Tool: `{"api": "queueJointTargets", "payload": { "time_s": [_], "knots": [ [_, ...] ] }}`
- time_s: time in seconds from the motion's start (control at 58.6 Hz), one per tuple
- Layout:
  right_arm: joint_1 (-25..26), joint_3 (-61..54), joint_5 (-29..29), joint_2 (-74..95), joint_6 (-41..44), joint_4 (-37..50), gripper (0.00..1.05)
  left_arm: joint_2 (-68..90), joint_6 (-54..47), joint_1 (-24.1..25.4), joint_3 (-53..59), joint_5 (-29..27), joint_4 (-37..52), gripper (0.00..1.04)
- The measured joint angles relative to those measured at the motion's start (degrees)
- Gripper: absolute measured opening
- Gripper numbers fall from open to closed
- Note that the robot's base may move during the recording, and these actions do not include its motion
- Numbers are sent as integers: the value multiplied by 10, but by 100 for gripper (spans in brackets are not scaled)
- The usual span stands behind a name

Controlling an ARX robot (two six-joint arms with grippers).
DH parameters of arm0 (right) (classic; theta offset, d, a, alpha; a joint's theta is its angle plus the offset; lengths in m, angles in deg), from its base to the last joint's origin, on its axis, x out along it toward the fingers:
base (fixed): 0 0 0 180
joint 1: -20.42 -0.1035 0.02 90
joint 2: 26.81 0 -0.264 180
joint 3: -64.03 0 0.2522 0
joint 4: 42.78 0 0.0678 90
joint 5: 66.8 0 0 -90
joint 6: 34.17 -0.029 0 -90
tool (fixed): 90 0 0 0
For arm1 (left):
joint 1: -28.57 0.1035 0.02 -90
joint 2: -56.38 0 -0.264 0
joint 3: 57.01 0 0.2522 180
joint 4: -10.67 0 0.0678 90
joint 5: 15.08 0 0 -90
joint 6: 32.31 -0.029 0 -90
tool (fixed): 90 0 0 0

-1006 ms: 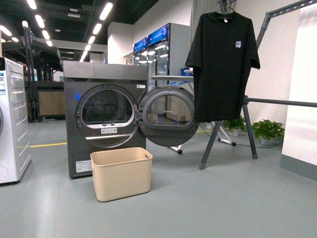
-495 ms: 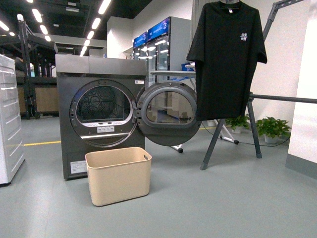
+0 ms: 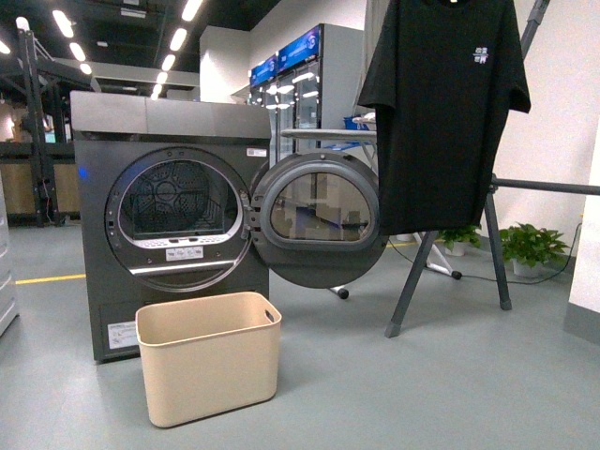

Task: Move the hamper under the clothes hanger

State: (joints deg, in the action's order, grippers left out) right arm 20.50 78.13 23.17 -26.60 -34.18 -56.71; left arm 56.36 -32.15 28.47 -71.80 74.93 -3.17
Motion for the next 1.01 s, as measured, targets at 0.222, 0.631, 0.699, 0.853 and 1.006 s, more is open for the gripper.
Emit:
{"api": "queueJointTargets", "payload": {
  "time_s": [0.222,0.631,0.699,0.853,1.006],
  "knots": [
    [0,0,-1,0,0,0,97,0,0,0,0,0,0,98],
    [0,0,0,0,0,0,97,0,0,0,0,0,0,98],
    [0,0,-1,0,0,0,97,0,0,0,0,0,0,98],
    [0,0,0,0,0,0,97,0,0,0,0,0,0,98],
    [0,0,0,0,0,0,97,0,0,0,0,0,0,98]
  ]
}}
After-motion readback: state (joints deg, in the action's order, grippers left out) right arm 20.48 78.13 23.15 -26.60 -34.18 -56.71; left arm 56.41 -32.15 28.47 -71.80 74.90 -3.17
